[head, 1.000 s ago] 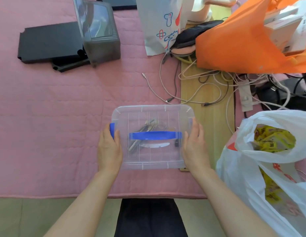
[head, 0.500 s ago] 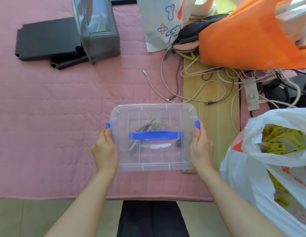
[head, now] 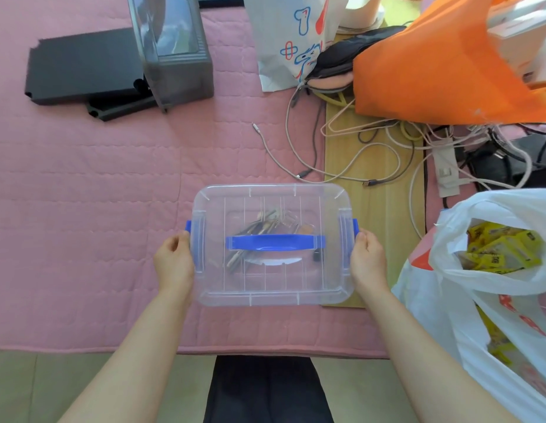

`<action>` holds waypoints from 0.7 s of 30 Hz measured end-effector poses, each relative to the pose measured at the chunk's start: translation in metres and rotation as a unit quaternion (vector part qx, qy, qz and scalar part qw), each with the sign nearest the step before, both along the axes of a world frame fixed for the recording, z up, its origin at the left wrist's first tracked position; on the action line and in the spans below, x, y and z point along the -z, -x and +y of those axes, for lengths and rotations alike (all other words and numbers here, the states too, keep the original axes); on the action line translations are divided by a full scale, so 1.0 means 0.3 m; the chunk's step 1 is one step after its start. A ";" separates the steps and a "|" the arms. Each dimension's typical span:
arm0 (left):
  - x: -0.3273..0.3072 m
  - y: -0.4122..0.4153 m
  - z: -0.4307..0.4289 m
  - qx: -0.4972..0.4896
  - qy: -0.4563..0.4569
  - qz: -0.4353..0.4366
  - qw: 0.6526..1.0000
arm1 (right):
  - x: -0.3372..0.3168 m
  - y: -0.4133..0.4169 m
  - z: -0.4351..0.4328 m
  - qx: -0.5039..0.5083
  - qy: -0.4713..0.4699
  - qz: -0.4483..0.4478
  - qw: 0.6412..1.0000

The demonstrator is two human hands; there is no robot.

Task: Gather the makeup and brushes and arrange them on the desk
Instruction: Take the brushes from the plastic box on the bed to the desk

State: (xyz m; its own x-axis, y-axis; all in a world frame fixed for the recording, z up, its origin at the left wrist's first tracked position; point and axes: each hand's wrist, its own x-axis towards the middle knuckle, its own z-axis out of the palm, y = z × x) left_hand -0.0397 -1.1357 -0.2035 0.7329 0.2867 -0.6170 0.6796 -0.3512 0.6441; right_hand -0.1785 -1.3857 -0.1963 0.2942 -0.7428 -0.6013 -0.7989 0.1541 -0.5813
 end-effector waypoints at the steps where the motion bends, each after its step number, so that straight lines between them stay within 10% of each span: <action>1: -0.006 0.001 -0.002 0.009 -0.023 -0.018 1.000 | -0.014 0.001 0.000 -0.014 0.020 0.002 1.000; 6: -0.090 0.040 -0.036 0.167 -0.129 -0.189 0.959 | -0.110 -0.007 0.037 -0.162 0.195 -0.055 0.966; 14: -0.039 0.153 -0.083 0.540 -0.135 -0.341 0.758 | -0.104 -0.041 0.163 -0.411 0.268 -0.062 0.869; 21: -0.024 0.155 -0.118 0.513 -0.137 -0.338 0.777 | -0.072 -0.047 0.211 -0.453 0.289 -0.038 0.843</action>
State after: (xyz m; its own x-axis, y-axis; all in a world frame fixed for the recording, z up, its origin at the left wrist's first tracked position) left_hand -0.0863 -1.1711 -0.1962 0.7924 -0.6100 -0.0100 -0.5102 -0.6716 0.5372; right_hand -0.1643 -1.3225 -0.1748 0.9192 -0.3551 -0.1702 -0.3938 -0.8251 -0.4053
